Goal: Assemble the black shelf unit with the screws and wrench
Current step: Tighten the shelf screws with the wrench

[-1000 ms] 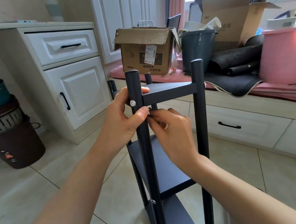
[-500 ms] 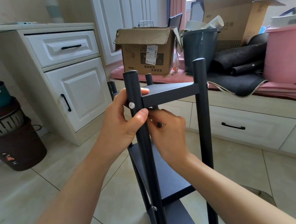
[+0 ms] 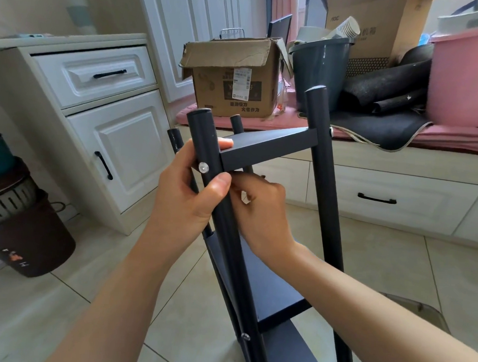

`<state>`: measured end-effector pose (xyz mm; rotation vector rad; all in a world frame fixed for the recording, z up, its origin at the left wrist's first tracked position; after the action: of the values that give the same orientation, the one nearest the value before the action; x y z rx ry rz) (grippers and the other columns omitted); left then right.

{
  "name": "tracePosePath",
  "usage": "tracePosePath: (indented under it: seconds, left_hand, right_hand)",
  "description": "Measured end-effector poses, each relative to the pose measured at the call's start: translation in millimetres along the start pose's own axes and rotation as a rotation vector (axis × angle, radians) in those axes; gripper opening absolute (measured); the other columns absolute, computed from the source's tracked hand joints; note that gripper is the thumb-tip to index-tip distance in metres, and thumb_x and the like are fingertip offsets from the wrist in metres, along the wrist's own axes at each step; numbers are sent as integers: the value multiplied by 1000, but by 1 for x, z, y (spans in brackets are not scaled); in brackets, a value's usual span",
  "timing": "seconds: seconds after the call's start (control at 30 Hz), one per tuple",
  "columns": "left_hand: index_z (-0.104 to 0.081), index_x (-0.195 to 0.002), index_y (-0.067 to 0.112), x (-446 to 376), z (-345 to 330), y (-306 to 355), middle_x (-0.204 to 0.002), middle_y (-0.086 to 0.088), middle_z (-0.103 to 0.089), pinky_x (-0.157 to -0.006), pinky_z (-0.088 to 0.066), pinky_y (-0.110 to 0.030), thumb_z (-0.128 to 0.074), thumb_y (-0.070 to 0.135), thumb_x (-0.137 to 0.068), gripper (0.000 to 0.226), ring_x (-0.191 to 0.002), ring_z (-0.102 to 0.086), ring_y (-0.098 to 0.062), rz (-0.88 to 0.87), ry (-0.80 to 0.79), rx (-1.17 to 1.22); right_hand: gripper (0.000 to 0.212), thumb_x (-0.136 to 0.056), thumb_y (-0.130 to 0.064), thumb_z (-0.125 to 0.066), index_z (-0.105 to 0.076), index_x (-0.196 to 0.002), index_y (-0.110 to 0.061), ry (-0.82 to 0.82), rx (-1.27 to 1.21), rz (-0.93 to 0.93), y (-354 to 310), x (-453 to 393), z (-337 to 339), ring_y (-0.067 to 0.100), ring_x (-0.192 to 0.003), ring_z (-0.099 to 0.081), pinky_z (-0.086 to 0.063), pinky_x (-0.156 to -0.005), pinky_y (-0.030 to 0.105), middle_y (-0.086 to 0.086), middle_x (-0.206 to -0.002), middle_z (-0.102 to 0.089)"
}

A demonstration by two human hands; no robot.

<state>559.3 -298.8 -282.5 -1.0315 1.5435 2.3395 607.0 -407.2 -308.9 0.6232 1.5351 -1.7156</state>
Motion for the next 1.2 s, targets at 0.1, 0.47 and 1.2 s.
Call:
tracePosePath:
  seconds: [0.1, 0.47, 1.2]
  left_hand:
    - [-62, -114, 40, 1, -1, 1, -114, 14, -68, -86, -49, -14, -56, 37, -79, 36, -110, -63, -12, -7, -7, -17]
    - [-64, -116, 32, 5, -1, 8, -104, 13, -66, -78, -44, -5, -54, 37, -75, 42, -97, -60, 0, -5, -7, -58]
    - [-61, -114, 40, 4, -1, 6, -109, 7, -65, -86, -39, -6, -53, 41, -75, 40, -99, -56, -5, 0, -25, -119]
  right_hand:
    - [15, -93, -10, -59, -73, -93, -3, -78, 41, -17, -4, 4, 5, 4, -61, -51, -37, -61, 8, -1, -70, -65]
    - [17, -96, -15, -60, -74, -88, -8, -288, 157, -138, -6, 4, 10, 11, -70, -60, -49, -68, 25, -7, -72, -66]
    - [13, -95, -9, -64, -75, -89, -5, -240, 239, -16, -28, 2, 43, 16, -64, -58, -46, -63, 26, 3, -72, -67]
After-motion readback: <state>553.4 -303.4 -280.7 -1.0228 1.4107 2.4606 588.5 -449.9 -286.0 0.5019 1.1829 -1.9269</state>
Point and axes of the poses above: each hand's wrist, its own x-axis away from the middle knuckle, its own z-axis out of the back of the hand, y = z × x, the point moved 10 cm from there along -x, towards the middle knuckle
